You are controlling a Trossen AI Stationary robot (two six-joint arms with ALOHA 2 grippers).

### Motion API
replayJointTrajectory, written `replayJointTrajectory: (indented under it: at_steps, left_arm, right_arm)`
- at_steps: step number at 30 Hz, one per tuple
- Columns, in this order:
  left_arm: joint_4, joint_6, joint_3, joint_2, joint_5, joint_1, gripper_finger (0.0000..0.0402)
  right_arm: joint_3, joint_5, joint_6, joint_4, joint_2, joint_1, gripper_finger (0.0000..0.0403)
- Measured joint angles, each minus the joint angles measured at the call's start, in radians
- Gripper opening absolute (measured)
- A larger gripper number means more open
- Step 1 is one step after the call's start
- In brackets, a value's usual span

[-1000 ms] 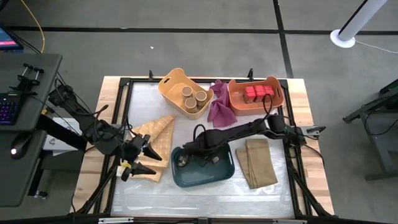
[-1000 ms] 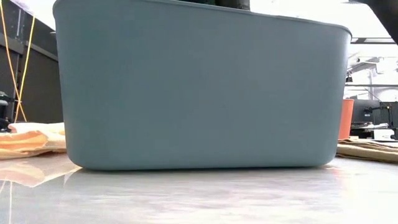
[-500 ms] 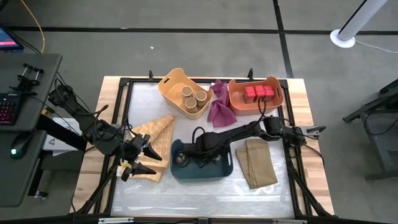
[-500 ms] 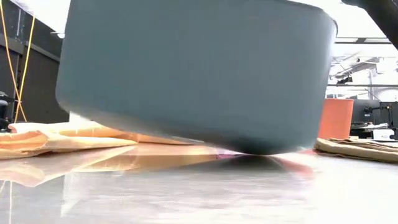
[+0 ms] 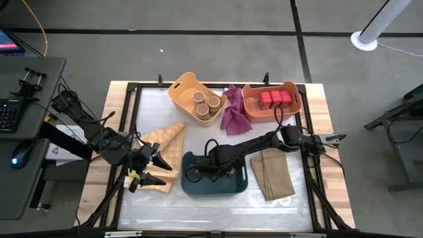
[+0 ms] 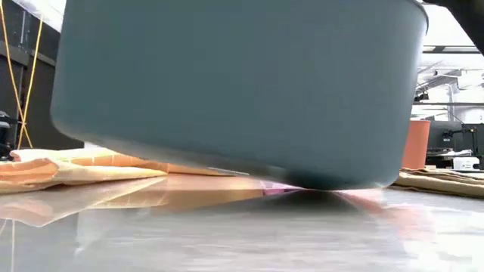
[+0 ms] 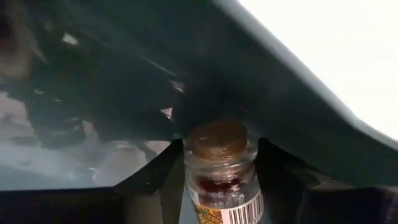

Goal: Sort spices by type
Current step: Put the transparent seasoning bottle into the blue bin

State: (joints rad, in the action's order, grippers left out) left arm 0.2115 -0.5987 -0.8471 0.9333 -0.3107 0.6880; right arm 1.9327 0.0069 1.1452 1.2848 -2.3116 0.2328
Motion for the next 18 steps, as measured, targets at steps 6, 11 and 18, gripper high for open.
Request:
replayJointTrajectory:
  at_steps: [6, 11, 18]
  left_arm:
    - [0.001, 0.0, 0.0, 0.0, 0.0, 0.0, 0.0275]
    - [0.003, 0.029, 0.0, 0.0, 0.0, 0.0, 0.0275]
    - [0.005, 0.095, 0.0, 0.0, -0.024, -0.022, 0.0275]
  right_arm:
    - [0.004, 0.057, 0.0, 0.003, 0.002, 0.016, 0.0149]
    - [0.071, 0.083, -0.01, 0.065, -0.006, 0.033, 0.011]
    - [0.252, 0.145, -0.059, 0.128, -0.003, 0.038, 0.0016]
